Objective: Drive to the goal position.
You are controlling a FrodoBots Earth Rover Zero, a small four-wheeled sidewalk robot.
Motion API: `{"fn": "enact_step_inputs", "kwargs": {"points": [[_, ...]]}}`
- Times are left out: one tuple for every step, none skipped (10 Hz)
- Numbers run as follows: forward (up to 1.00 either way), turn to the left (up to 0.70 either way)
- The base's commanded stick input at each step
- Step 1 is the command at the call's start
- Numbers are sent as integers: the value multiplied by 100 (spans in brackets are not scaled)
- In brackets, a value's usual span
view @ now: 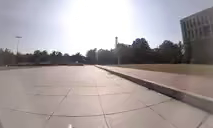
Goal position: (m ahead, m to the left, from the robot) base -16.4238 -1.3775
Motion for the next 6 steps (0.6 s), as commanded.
{"fn": "enact_step_inputs", "kwargs": {"points": [[100, 40], [100, 40], [100, 40], [100, 40], [100, 40], [100, 40]]}}
